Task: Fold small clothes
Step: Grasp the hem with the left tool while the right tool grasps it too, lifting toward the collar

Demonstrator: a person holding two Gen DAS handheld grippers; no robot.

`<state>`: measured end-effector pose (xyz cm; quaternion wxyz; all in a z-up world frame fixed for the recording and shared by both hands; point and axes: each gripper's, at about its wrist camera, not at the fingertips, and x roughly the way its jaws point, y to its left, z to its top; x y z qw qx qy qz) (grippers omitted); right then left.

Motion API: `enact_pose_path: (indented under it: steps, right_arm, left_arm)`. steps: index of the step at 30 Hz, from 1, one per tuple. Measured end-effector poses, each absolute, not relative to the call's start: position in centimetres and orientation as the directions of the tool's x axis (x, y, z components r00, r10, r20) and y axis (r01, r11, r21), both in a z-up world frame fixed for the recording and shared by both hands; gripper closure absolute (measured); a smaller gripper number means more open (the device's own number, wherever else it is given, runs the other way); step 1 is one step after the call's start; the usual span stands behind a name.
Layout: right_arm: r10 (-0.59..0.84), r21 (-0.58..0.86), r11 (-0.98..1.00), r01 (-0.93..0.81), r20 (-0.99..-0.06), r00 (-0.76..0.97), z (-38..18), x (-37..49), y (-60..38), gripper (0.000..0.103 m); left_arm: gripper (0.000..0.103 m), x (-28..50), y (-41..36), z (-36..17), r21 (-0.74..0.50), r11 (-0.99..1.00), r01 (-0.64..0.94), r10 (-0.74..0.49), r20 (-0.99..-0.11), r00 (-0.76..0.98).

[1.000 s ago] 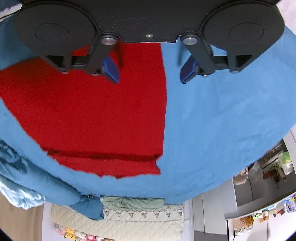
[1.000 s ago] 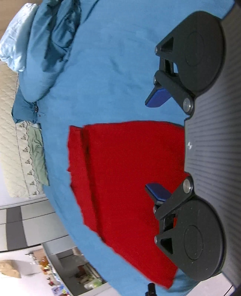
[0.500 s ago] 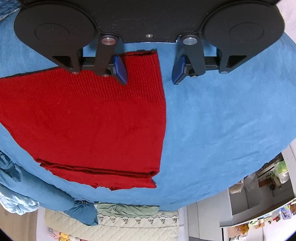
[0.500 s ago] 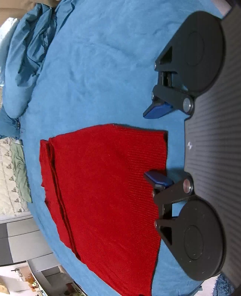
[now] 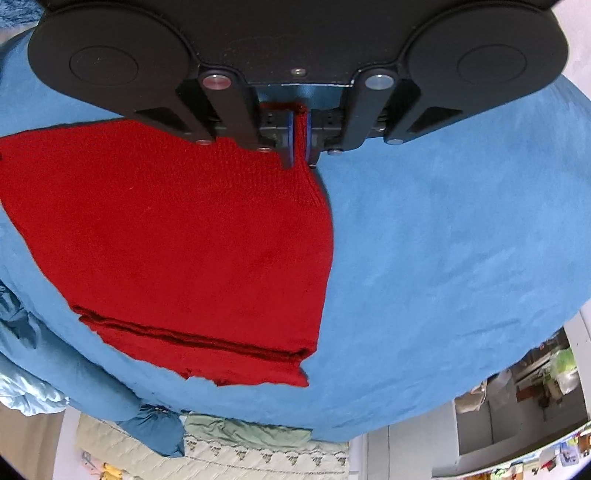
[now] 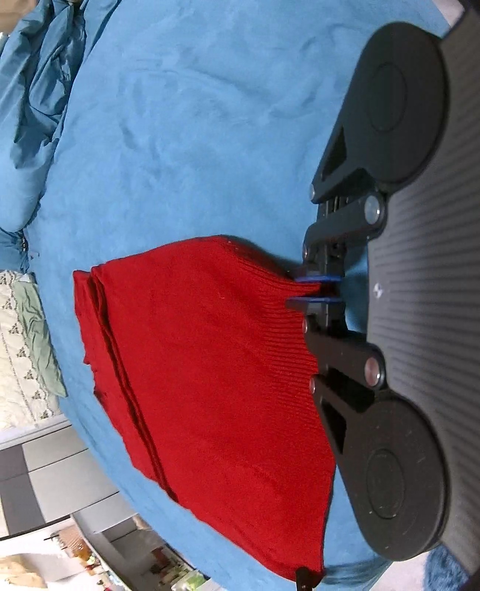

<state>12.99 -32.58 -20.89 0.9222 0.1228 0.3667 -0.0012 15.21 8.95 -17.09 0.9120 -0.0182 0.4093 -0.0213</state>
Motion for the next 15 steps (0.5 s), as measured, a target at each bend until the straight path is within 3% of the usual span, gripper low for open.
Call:
enact_pose_path:
  steps: [8,15]
  right_arm:
    - [0.151,0.315,0.948,0.049,-0.58,0.801,-14.6,14.6,-34.3,0.081]
    - [0.204,0.371,0.928,-0.02,-0.464,0.862,-7.1,23.8,-36.5,0.081]
  left_arm:
    - [0.098,17.2,9.1,-9.8,-0.141,0.989,0.037,-0.116,-0.607,0.787]
    - [0.098,27.8,7.7,-2.7,-0.158,0.987,0.009,-0.086,-0.486,0.87]
